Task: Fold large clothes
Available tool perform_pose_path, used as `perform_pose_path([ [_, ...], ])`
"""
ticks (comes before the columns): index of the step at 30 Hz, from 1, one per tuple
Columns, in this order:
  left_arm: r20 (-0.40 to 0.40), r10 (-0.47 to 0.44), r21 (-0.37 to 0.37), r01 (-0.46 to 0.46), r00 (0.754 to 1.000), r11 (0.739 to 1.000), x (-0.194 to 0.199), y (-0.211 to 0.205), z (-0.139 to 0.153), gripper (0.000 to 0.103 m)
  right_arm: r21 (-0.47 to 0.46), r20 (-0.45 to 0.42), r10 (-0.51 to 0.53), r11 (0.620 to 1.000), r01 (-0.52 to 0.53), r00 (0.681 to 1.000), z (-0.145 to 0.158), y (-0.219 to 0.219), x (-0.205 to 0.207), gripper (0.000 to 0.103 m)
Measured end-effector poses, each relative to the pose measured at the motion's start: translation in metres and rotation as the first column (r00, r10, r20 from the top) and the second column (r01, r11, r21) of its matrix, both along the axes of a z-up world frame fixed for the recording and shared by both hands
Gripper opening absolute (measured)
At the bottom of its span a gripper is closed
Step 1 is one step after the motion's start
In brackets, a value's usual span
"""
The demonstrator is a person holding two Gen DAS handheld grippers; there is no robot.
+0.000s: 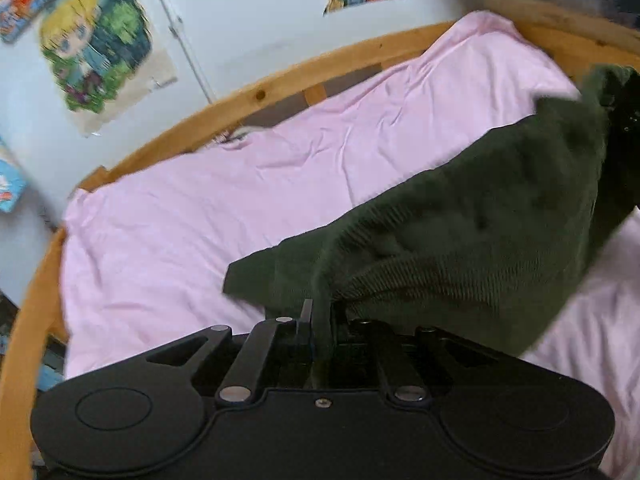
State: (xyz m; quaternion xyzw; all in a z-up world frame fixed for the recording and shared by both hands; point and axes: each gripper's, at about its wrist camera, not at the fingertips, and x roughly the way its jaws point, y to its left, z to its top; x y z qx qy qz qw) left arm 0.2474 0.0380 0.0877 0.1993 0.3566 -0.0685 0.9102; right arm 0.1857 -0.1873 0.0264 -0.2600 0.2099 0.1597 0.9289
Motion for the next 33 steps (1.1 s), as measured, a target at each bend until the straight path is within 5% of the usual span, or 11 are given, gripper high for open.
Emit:
perform_pose_path([
  [3,-0.065,0.034,-0.026,-0.036,0.997,0.999,0.055,0.010,-0.028,0.011,0.085,-0.092,-0.029,0.996,0.036,0.995,-0.020,-0.010,0.059,0.009],
  [8,-0.202,0.095,-0.243,-0.144,0.975,0.959,0.121,0.047,-0.069,0.022,0.191,-0.267,-0.072,0.974,0.126,0.961,-0.048,-0.036,0.140,0.018],
  [10,-0.207,0.112,-0.352,-0.181,0.972,0.918,0.127,0.065,-0.071,0.043,0.217,-0.299,-0.070,0.966,0.139,0.952,-0.054,-0.043,0.150,0.026],
  [12,-0.201,0.102,-0.446,-0.184,0.974,0.876,0.125,0.081,-0.067,0.064,0.253,-0.296,-0.047,0.959,0.126,0.954,-0.051,-0.052,0.148,0.077],
  [13,-0.183,0.097,-0.475,-0.175,0.978,0.863,0.119,0.088,-0.065,0.072,0.287,-0.293,-0.022,0.952,0.110,0.956,-0.047,-0.059,0.144,0.086],
  [18,-0.093,0.139,-0.517,-0.167,0.986,0.840,0.084,0.111,-0.052,0.095,0.394,-0.223,0.017,0.916,0.074,0.975,-0.026,-0.088,0.116,0.103],
  [21,-0.056,0.171,-0.560,-0.172,0.984,0.810,0.057,0.125,-0.047,0.098,0.451,-0.174,0.022,0.891,0.059,0.985,-0.023,-0.098,0.093,0.103],
  [26,-0.037,0.069,-0.479,-0.078,0.997,0.874,0.001,0.104,-0.062,0.102,0.243,-0.083,0.025,0.970,-0.004,0.996,-0.047,-0.079,0.045,0.103],
  [29,-0.095,-0.003,-0.294,-0.026,0.995,0.956,-0.018,0.072,-0.091,0.098,0.016,-0.013,0.019,1.000,-0.019,1.000,-0.072,-0.063,0.024,0.103],
  [32,-0.098,0.004,-0.088,-0.012,0.995,0.996,-0.024,0.046,-0.114,0.079,-0.071,0.025,-0.017,0.997,0.019,1.000,-0.091,-0.052,0.022,0.101],
  [33,-0.099,0.015,-0.091,-0.024,0.995,0.996,-0.022,0.045,-0.116,0.069,-0.043,0.030,-0.032,0.999,0.033,0.999,-0.092,-0.054,0.025,0.096],
])
